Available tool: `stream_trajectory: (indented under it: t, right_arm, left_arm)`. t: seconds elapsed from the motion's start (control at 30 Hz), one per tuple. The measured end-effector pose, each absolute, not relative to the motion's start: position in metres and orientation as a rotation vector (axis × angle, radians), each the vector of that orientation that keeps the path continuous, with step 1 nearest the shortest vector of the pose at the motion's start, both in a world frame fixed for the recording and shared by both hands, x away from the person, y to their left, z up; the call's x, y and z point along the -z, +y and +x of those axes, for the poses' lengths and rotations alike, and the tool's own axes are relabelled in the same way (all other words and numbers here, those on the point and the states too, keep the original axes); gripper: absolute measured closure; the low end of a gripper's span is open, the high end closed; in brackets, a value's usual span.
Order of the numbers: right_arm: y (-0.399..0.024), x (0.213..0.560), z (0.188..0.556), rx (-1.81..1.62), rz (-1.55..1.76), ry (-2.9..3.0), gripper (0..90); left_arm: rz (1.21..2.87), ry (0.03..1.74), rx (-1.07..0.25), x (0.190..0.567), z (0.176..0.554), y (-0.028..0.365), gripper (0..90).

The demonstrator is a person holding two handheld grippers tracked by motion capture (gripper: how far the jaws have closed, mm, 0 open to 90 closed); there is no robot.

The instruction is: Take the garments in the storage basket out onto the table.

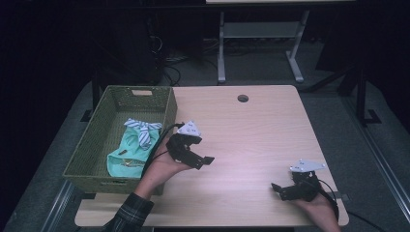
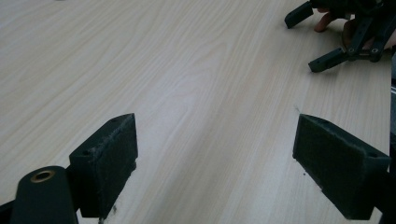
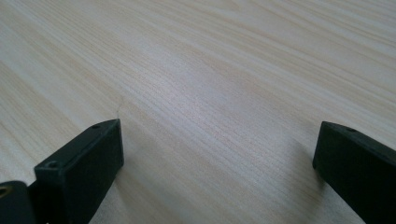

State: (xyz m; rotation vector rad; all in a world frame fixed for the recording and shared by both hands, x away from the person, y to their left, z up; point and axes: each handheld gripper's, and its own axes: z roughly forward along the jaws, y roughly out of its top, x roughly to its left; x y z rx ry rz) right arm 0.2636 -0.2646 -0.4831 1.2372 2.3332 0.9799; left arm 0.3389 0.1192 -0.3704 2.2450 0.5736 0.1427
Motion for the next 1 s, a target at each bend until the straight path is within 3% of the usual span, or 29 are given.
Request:
stream_trajectory:
  t: [1.0]
  right_arm:
    - [-0.265,0.483,0.264,-0.980,1.231,2.334,1.2]
  left_arm:
    - [2.240,0.590,-0.170,0.344,0.343,0.155,13.4]
